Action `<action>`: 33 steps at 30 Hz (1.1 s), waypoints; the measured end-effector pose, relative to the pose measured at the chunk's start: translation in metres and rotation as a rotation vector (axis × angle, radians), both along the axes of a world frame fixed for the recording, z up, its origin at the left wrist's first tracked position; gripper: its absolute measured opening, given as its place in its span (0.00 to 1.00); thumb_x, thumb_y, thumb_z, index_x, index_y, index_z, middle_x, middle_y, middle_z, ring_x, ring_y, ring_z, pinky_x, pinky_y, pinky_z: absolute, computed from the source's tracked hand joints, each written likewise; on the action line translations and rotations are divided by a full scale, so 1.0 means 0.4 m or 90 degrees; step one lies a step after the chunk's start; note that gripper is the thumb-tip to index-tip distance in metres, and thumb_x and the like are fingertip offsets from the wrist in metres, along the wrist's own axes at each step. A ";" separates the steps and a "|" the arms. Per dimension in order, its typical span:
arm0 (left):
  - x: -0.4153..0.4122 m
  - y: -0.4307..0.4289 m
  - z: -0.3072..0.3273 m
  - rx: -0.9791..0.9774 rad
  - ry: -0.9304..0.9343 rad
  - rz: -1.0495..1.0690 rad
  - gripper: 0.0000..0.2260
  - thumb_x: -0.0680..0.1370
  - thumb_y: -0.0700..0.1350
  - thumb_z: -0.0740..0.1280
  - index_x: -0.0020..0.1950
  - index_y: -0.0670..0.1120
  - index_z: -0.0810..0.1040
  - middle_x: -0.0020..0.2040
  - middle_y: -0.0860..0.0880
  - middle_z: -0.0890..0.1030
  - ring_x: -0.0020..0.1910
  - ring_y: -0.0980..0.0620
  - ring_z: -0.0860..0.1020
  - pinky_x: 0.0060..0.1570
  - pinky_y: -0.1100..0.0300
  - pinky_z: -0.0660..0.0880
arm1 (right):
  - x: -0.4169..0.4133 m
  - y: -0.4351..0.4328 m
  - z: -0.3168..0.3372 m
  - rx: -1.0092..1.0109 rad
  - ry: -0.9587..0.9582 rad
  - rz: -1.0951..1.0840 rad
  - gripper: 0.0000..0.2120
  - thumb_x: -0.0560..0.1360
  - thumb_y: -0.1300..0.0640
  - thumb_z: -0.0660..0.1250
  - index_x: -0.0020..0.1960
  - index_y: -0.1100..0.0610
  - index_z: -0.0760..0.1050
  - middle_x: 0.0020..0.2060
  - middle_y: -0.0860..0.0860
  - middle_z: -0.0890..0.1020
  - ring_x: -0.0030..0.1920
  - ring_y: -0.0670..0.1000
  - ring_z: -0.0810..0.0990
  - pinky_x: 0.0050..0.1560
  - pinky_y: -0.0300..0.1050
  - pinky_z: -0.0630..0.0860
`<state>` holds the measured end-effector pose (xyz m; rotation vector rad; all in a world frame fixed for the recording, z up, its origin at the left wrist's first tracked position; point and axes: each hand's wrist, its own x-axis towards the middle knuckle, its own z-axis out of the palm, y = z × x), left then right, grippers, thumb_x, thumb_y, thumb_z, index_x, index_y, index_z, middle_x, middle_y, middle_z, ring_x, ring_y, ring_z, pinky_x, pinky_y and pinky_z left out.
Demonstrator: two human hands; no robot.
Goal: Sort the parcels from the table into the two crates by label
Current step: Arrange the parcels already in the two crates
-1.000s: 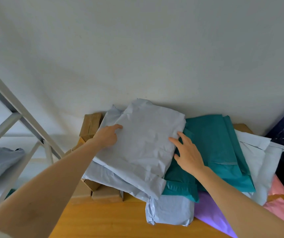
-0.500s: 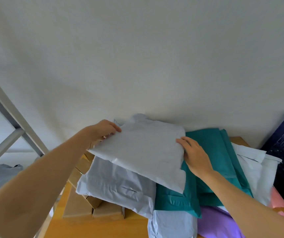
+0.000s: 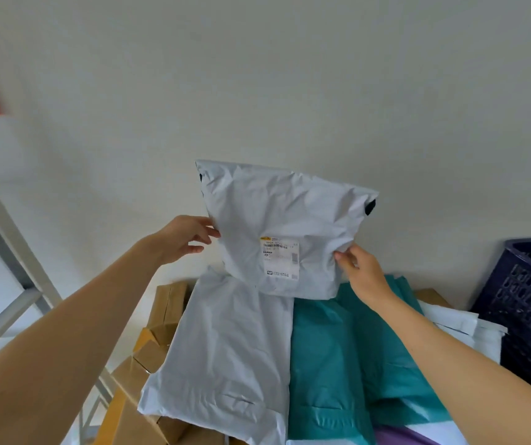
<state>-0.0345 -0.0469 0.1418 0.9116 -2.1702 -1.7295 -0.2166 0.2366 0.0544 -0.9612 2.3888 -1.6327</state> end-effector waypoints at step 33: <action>0.049 0.019 0.031 0.008 0.138 -0.032 0.18 0.73 0.33 0.71 0.62 0.42 0.75 0.54 0.40 0.81 0.52 0.42 0.81 0.45 0.52 0.79 | 0.118 0.020 0.212 -0.135 -0.210 -0.079 0.18 0.73 0.66 0.67 0.59 0.51 0.74 0.54 0.52 0.81 0.54 0.53 0.80 0.56 0.50 0.77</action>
